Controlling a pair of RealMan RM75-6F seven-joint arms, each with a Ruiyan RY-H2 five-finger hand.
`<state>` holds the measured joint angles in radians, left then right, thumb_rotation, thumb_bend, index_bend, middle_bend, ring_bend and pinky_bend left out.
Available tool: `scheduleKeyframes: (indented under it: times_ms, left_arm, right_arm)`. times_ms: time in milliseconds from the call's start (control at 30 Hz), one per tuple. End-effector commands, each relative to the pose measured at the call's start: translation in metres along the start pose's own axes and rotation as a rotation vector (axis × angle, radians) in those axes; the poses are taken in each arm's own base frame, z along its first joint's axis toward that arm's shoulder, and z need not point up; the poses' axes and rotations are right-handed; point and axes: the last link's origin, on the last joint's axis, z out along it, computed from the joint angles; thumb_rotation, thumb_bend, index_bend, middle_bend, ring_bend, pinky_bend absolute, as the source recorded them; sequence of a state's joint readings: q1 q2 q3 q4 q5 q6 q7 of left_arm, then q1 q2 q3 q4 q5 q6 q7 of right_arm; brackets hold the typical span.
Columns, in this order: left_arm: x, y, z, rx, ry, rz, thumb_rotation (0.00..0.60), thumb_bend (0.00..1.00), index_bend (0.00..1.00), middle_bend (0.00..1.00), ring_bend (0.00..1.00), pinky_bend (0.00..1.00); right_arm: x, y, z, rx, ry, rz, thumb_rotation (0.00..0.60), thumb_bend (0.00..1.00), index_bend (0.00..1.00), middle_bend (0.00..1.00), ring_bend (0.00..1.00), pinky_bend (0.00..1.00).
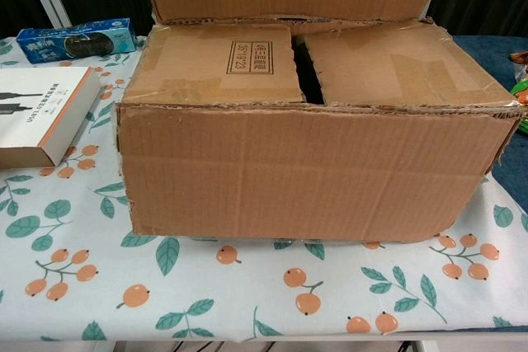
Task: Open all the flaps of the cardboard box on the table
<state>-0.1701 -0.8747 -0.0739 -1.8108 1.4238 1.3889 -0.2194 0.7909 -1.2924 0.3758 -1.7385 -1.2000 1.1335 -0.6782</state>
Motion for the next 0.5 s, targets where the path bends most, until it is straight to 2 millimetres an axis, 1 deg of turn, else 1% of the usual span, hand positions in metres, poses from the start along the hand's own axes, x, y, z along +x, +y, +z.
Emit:
scheduleKeyframes:
  times_ms: [33,167,233,367,433,467,500]
  left_arm:
    - [0.002,-0.003,0.0,0.002,-0.003,0.004,0.432,0.0,0.11,0.14,0.1,0.19]
    - [0.003,-0.006,0.001,0.016,-0.001,0.005,0.433,0.0,0.11,0.14,0.1,0.19]
    - [0.003,-0.008,0.001,0.021,-0.001,0.004,0.433,0.0,0.11,0.14,0.1,0.19]
    - [0.002,-0.009,0.004,0.028,-0.008,0.001,0.432,0.0,0.11,0.14,0.1,0.19]
    - [0.001,-0.009,0.006,0.026,-0.013,0.001,0.432,0.0,0.11,0.14,0.1,0.19]
    - [0.0,-0.008,0.007,0.024,-0.015,-0.002,0.432,0.0,0.11,0.14,0.1,0.19]
    - [-0.001,-0.008,0.007,0.022,-0.017,-0.003,0.432,0.0,0.11,0.14,0.1,0.19]
  right_arm:
    - [-0.01,0.013,0.041,-0.051,0.005,-0.007,0.6,0.24,0.0,0.0,0.0,0.0]
    - [-0.015,0.023,0.064,-0.09,0.019,0.019,0.6,0.22,0.0,0.0,0.0,0.0]
    - [-0.017,0.024,0.068,-0.096,0.038,0.046,0.6,0.2,0.0,0.0,0.0,0.0]
    - [-0.014,0.02,0.06,-0.039,0.067,0.155,0.6,0.18,0.0,0.0,0.0,0.0]
    - [-0.011,0.017,0.05,0.019,0.069,0.217,0.6,0.18,0.0,0.0,0.0,0.0]
    - [-0.009,0.016,0.042,0.055,0.058,0.243,0.6,0.21,0.0,0.0,0.0,0.0]
    - [-0.009,0.016,0.035,0.08,0.045,0.255,0.6,0.26,0.0,0.01,0.0,0.0]
